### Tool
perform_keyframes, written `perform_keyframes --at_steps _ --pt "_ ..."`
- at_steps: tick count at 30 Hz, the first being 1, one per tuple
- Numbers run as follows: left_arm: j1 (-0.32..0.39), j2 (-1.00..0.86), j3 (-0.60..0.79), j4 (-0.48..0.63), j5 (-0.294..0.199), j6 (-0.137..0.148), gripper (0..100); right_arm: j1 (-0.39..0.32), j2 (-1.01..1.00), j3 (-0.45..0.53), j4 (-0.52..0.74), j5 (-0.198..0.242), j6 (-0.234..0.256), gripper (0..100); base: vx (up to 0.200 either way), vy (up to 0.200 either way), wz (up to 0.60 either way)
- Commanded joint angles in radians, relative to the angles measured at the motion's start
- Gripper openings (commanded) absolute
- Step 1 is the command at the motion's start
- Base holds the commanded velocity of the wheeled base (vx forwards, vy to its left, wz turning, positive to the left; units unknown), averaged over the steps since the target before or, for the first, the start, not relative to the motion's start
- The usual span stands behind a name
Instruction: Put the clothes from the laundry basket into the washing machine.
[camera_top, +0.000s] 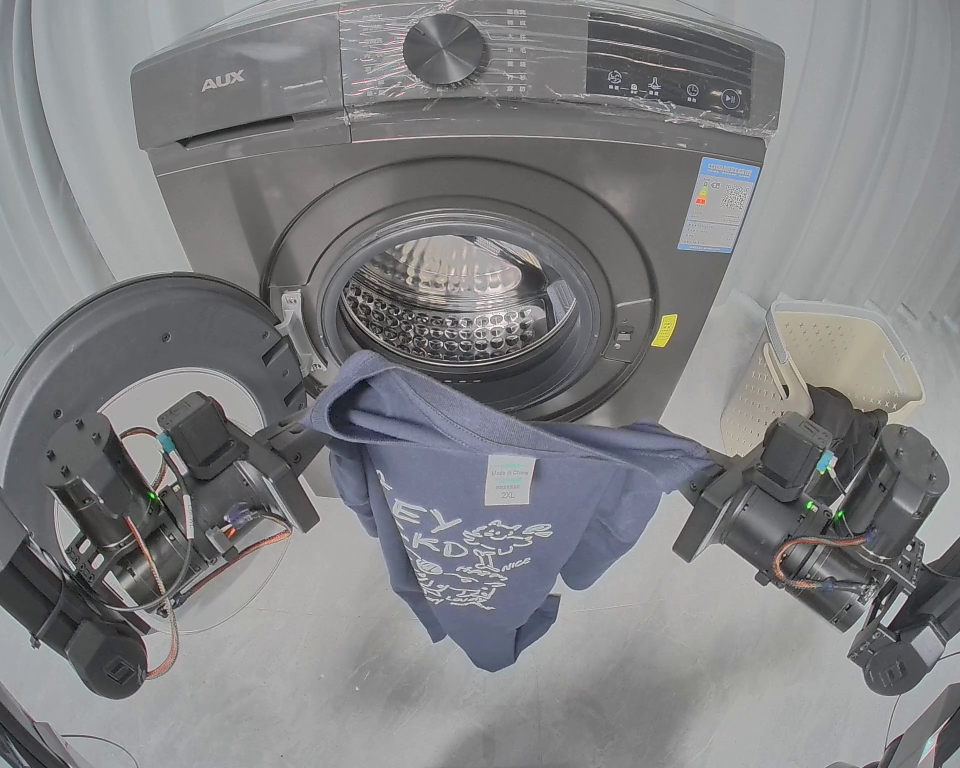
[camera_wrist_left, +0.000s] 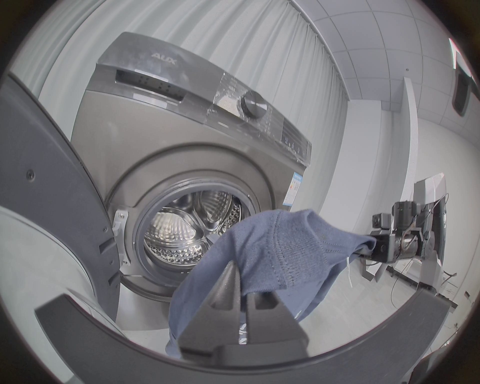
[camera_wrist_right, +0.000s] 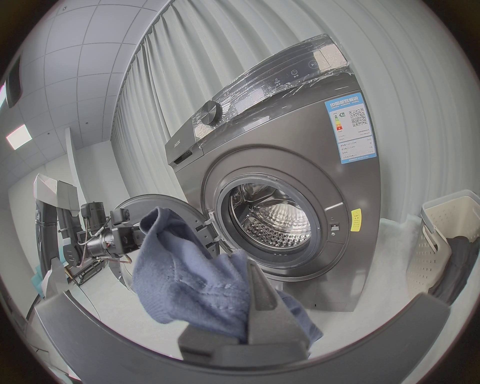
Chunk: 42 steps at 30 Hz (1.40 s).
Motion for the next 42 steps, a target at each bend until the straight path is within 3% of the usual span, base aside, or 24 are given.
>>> perform_keyframes --at_steps 1,7,13,26,42 --pt "0.002 -0.045 -0.003 -0.001 0.004 -0.009 0 -0.035 0.001 0.015 -0.019 0.005 -0.001 0 0.000 0.000 0.00" --pt "0.016 -0.047 -0.009 -0.001 -0.001 -0.003 0 -0.113 0.005 0.008 -0.071 0.042 -0.007 0 0.000 0.000 0.00" --pt "0.014 -0.080 -0.021 -0.001 -0.001 -0.008 0 -0.120 0.051 0.025 -0.077 0.045 -0.004 0 0.000 0.000 0.00" --pt "0.034 -0.113 -0.035 0.001 -0.003 -0.002 0 -0.129 0.045 -0.167 -0.092 0.033 0.001 0 0.000 0.000 0.00" --pt "0.030 -0.131 -0.101 0.001 0.013 0.006 0 -0.120 -0.025 -0.212 -0.083 0.033 -0.001 0 0.000 0.000 0.00"
